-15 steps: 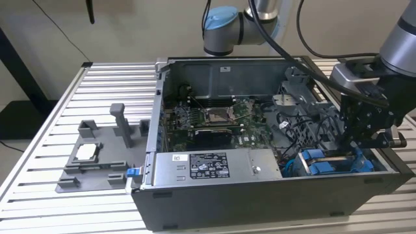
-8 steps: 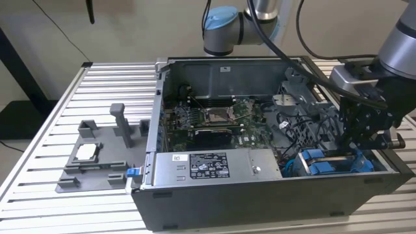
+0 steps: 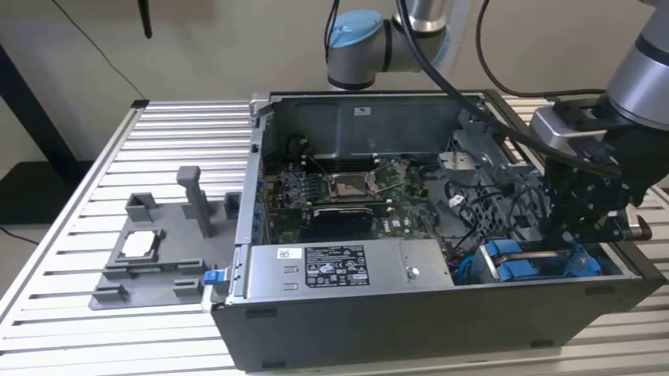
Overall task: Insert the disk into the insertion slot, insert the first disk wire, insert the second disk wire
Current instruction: 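Insert the first disk wire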
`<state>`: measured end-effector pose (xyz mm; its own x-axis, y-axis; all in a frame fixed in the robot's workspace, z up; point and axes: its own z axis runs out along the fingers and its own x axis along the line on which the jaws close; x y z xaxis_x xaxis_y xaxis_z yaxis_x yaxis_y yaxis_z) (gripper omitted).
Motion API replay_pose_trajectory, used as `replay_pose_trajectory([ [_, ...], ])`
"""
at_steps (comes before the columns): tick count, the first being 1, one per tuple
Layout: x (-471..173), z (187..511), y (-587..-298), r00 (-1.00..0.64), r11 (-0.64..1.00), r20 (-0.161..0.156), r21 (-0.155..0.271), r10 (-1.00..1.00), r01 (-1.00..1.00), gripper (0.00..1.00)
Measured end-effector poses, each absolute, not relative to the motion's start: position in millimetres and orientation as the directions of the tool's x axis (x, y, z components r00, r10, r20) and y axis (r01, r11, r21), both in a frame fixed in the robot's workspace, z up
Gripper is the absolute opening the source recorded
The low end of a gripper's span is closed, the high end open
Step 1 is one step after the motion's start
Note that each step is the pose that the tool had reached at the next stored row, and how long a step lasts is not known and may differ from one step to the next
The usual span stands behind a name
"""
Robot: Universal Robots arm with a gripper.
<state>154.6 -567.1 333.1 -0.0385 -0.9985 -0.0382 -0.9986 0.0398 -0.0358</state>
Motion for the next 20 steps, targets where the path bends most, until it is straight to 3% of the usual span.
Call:
replay_pose_trajectory([
  [1, 154.6, 333.9, -567.1, -0.039, 0.040, -0.038, -0.036, -0.999, -0.999, 0.27],
  [20, 154.5, 353.1, -567.0, -0.040, 0.041, -0.037, -0.036, -0.999, -0.999, 0.27],
])
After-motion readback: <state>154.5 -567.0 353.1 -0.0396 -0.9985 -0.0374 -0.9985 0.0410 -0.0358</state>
